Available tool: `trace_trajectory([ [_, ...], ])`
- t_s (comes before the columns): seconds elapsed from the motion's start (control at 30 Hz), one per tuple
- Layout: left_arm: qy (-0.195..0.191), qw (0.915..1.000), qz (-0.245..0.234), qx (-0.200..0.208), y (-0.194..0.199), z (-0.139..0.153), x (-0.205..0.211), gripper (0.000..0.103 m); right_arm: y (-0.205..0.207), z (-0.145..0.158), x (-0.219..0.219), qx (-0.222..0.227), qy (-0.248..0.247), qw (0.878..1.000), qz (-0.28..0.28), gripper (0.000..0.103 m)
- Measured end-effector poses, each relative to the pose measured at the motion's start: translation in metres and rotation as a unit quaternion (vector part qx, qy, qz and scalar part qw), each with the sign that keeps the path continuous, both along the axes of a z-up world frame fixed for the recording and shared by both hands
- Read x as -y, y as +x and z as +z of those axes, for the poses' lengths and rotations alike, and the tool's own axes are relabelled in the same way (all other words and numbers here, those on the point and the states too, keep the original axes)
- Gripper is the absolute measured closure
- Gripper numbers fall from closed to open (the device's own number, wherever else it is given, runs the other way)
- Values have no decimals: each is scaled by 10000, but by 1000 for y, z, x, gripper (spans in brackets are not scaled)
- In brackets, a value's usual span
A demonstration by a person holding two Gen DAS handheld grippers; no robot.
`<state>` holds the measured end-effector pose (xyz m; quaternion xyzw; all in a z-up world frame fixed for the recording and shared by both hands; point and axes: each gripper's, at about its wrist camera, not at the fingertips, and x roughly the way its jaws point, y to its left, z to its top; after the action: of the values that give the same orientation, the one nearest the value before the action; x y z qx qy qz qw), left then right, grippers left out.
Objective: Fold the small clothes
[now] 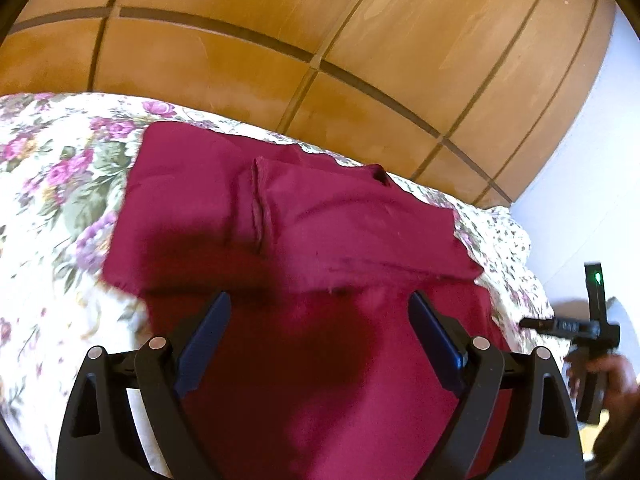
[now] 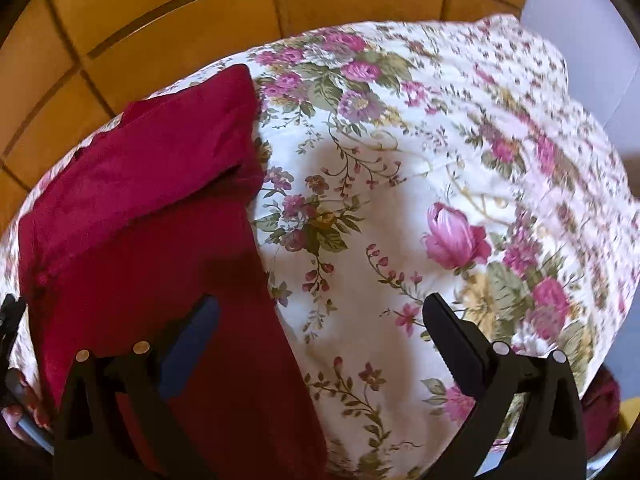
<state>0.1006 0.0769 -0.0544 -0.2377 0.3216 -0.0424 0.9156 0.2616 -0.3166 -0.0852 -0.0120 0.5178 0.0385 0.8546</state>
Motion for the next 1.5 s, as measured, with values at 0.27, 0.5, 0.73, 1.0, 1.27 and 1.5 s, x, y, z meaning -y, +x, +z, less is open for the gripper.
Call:
trace_trajectory([
  [0.27, -218, 9990, 10, -390, -45, -16, -10, 14, -15, 7, 1, 93, 2, 9994, 337, 2],
  [0.5, -447, 9959, -271, -732, -87, -31, -19, 18, -31, -3, 22, -422, 907, 9935, 538, 14],
  [0.73, -356, 9932, -757, -806, -118, -34, -10, 28, -46, -39, 46, -1321, 1509, 9795, 175, 25],
  [1.0, -548, 9843, -1352, -998, -125, -32, 6, 30, -70, -54, 31, -1891, 1664, 9665, 493, 36],
  [1.27, -755, 9733, -1646, -1414, -120, -38, 12, 85, -82, -56, 10, -2036, 1475, 9624, 1030, 91],
  [1.5, -1288, 9644, -1776, -1478, -114, -36, 5, 94, -78, -33, -5, -1571, 2224, 9518, 1415, 92],
])
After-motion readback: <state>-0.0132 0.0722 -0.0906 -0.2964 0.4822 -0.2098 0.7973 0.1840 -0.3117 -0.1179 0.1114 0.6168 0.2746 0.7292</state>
